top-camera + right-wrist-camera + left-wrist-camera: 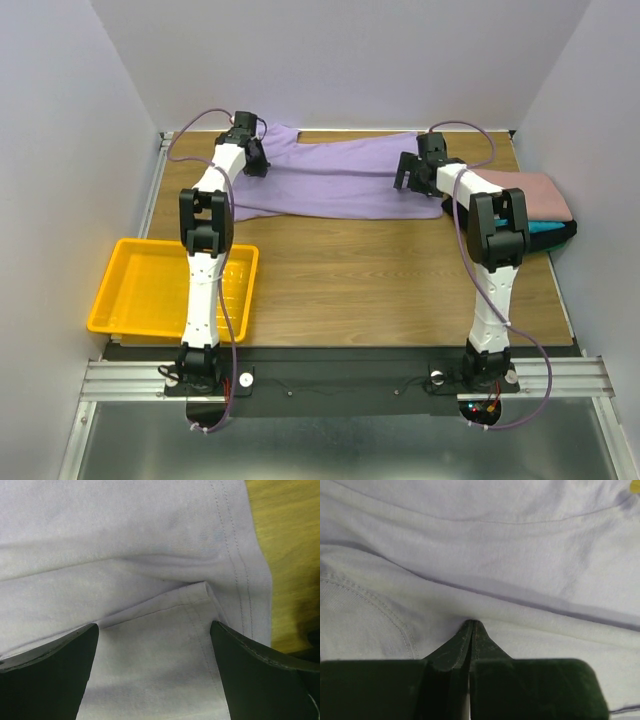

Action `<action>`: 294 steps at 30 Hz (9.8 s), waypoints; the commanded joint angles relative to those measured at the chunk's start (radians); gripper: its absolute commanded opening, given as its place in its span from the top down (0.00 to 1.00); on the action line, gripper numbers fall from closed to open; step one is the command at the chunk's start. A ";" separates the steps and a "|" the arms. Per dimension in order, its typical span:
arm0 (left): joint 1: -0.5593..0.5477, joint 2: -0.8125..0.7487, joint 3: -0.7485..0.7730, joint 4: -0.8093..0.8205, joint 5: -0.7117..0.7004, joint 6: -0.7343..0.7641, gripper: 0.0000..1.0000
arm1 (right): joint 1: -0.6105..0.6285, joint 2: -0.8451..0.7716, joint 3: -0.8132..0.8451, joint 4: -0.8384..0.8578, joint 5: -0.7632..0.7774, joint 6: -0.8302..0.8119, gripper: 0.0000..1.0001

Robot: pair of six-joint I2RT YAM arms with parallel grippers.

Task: Fold and stack the t-shirts
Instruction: Fold the tshirt

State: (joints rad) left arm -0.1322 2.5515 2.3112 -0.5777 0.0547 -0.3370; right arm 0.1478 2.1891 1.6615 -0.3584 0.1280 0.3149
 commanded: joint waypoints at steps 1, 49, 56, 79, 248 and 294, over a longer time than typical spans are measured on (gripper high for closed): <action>0.016 -0.008 0.030 0.016 0.025 0.039 0.79 | -0.013 0.009 0.018 -0.024 -0.109 -0.022 0.00; 0.235 -0.554 -0.877 0.130 -0.061 -0.076 0.54 | -0.045 -0.217 -0.252 -0.154 0.160 0.302 0.00; 0.238 -0.537 -0.826 0.101 -0.121 -0.080 1.00 | -0.045 -0.138 -0.195 -0.152 0.162 0.314 0.24; 0.298 -0.668 -0.766 -0.106 -0.236 -0.109 1.00 | -0.051 -0.238 -0.123 -0.375 0.162 0.260 1.00; 0.163 -0.361 -0.510 -0.186 -0.342 -0.244 0.62 | -0.045 -0.212 -0.157 -0.229 -0.079 0.001 0.00; 0.138 -0.602 -0.736 0.659 0.705 0.177 1.00 | -0.013 -0.335 -0.252 -0.162 -0.117 -0.069 0.00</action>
State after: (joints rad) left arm 0.0063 1.9282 1.4948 0.0315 0.7063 -0.2089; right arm 0.1310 1.9152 1.4231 -0.5667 0.0147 0.2676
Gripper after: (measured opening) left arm 0.029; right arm 0.998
